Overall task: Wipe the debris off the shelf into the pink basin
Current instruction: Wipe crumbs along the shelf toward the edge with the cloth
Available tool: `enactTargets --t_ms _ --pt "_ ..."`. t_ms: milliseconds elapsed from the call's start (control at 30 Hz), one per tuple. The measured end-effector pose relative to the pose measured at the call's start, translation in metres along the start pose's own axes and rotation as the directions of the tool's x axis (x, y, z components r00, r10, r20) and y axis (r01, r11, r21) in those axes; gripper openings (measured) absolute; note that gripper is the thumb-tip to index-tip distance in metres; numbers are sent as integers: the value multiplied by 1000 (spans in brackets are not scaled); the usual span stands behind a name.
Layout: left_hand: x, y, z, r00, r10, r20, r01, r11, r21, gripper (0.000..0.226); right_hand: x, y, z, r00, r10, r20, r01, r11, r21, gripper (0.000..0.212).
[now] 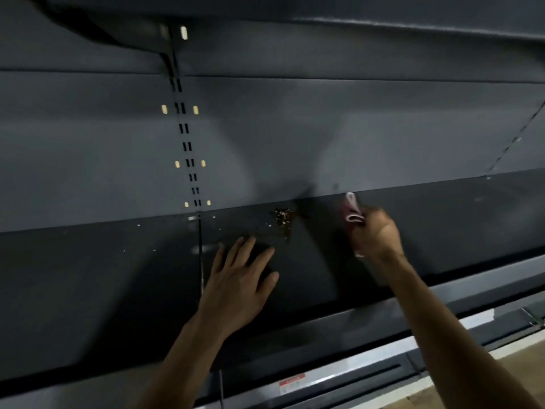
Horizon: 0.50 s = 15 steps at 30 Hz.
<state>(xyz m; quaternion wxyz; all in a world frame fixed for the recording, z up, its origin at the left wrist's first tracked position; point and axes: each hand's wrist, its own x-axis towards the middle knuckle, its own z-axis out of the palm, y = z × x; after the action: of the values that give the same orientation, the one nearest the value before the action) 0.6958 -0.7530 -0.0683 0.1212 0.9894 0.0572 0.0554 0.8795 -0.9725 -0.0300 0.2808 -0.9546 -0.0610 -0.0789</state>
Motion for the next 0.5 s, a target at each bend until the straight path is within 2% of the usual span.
enactTargets --t_ms 67,100,167,200,333,433,500 --pt "0 -1 0 1000 0 2 0 1000 2 64 11 13 0 998 64 21 -63 996 -56 59" --pt "1 -1 0 1000 0 1 0 1000 -2 62 13 12 4 996 81 39 -78 995 -66 49" --pt "1 -1 -1 1000 3 3 -3 1000 1 61 9 -1 13 996 66 57 -60 993 -106 25" --pt "0 -2 -2 1000 7 6 -7 1000 6 62 6 -13 18 997 31 70 -21 990 -139 20" --pt "-11 -12 -9 1000 -9 -15 9 1000 16 69 -1 -60 50 972 -180 151 207 962 -180 31" --pt "-21 -24 -16 995 -67 -72 69 997 25 63 -5 -87 72 918 -334 214 365 923 -125 31" --pt "-27 -32 -20 992 -97 -80 97 995 6 63 -4 -96 76 893 -384 235 404 914 -45 28"
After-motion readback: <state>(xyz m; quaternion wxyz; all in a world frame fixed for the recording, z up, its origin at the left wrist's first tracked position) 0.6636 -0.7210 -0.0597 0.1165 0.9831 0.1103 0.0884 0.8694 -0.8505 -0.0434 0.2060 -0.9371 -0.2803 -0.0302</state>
